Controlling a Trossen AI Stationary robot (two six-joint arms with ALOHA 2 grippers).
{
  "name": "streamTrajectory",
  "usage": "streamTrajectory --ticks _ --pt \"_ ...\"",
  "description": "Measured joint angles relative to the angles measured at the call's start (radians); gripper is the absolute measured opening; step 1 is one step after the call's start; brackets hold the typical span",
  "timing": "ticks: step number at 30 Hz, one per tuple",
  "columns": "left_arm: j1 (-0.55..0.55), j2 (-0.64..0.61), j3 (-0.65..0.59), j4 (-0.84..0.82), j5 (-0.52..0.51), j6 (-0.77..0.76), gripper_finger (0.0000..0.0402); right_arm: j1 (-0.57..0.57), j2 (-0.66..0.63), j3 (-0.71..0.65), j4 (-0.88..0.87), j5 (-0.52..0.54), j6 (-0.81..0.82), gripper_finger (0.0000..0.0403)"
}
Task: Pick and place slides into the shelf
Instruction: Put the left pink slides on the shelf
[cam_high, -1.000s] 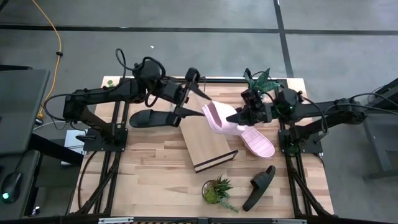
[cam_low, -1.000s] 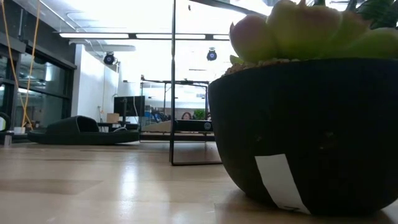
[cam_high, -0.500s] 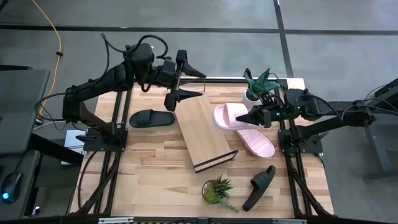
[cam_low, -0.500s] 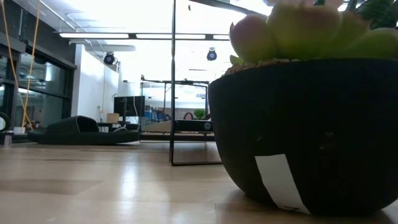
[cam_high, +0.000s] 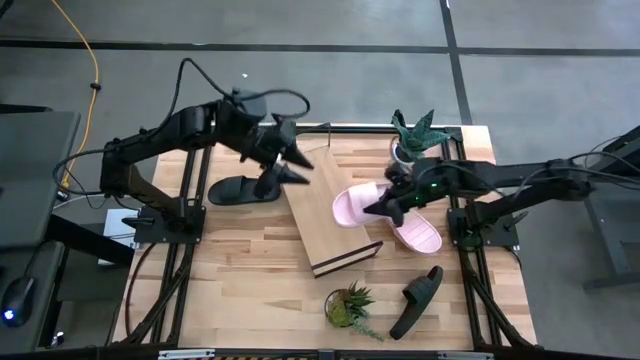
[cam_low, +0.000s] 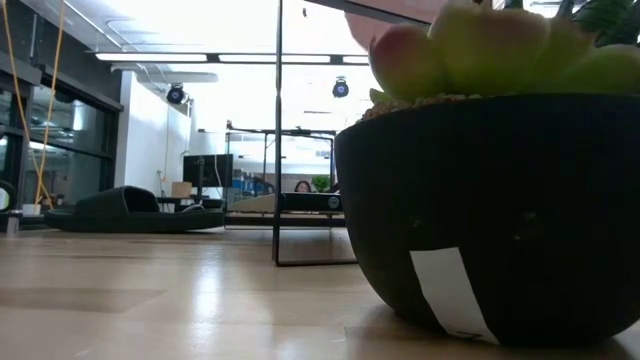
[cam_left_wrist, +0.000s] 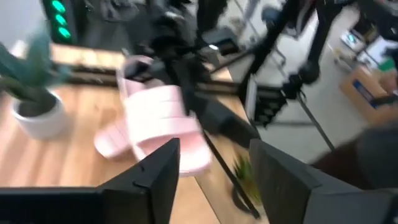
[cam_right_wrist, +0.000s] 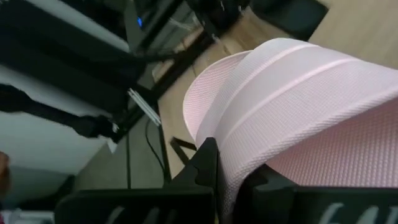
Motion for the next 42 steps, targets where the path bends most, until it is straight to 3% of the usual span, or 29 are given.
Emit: streamTrajectory --ticks 12,20,26,35,42 --pt "-0.099 -0.047 -0.001 -0.128 -0.11 -0.05 0.0077 -0.112 0.156 0.0 0.181 -0.144 -0.071 0.0" --pt "-0.133 -0.117 0.0 -0.128 -0.203 -0.063 0.0035 -0.198 0.259 0.0 0.323 -0.224 -0.078 0.0" --pt "-0.13 -0.146 0.0 -0.139 -0.228 -0.083 0.0015 -0.269 0.33 0.0 0.423 -0.31 -0.051 0.0" --pt "-0.13 -0.136 -0.001 -0.142 -0.226 -0.095 0.0001 -0.363 0.378 0.002 0.46 -0.348 -0.061 0.0" --pt "-0.13 -0.136 -0.017 -0.143 -0.228 -0.109 0.0001 -0.415 0.48 0.143 0.408 -0.432 -0.128 0.0"
